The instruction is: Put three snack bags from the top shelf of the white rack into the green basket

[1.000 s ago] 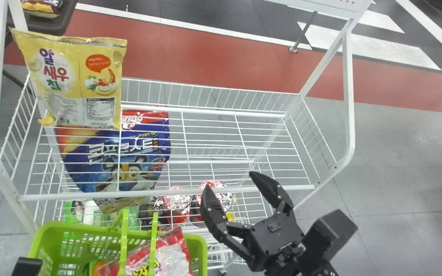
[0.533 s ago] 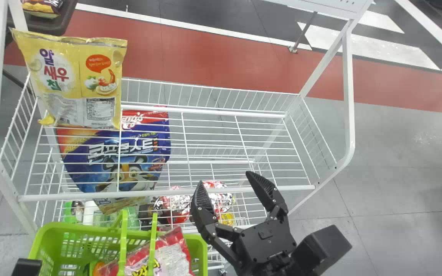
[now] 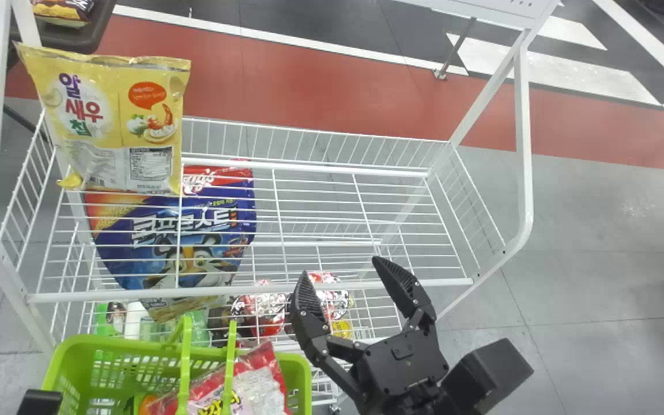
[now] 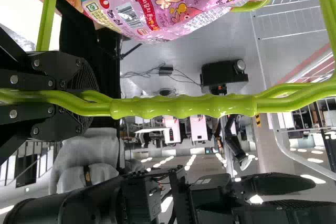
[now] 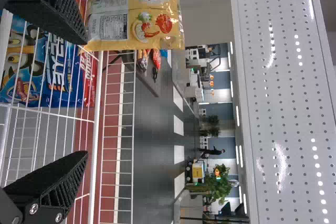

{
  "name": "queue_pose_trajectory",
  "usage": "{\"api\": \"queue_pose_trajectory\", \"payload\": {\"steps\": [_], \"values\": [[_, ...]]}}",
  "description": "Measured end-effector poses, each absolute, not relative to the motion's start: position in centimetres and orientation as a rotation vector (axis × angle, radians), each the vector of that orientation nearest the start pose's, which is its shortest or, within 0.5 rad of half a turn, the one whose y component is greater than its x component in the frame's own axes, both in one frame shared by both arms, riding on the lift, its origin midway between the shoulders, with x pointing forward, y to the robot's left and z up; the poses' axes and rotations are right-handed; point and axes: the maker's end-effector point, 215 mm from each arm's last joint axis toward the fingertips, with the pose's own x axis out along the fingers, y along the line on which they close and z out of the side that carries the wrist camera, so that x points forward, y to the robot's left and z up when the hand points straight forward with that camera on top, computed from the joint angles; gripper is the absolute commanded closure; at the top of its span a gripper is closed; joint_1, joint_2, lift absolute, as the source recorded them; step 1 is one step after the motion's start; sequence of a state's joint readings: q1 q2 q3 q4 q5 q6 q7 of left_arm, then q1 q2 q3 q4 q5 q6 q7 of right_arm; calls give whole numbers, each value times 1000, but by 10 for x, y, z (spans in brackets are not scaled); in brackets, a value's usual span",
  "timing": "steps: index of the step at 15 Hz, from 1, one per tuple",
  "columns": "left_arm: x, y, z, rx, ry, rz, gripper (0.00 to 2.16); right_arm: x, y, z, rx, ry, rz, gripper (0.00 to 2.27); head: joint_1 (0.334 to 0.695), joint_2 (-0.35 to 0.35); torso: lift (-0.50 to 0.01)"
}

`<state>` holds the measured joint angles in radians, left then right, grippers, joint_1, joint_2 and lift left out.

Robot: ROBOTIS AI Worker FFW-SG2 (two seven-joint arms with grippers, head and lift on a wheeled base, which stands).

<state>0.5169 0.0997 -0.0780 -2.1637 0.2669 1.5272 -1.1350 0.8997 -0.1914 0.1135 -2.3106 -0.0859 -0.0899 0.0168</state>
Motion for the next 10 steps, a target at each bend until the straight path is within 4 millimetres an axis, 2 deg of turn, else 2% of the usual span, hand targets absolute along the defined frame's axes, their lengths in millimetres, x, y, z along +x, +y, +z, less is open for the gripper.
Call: {"api": "queue_pose_trajectory", "payload": {"steps": [10], "values": [[133, -4, -434, -913, 1274, -1179, 2148, 325, -167, -321, 44, 81, 218, 60, 695, -350, 0]]}}
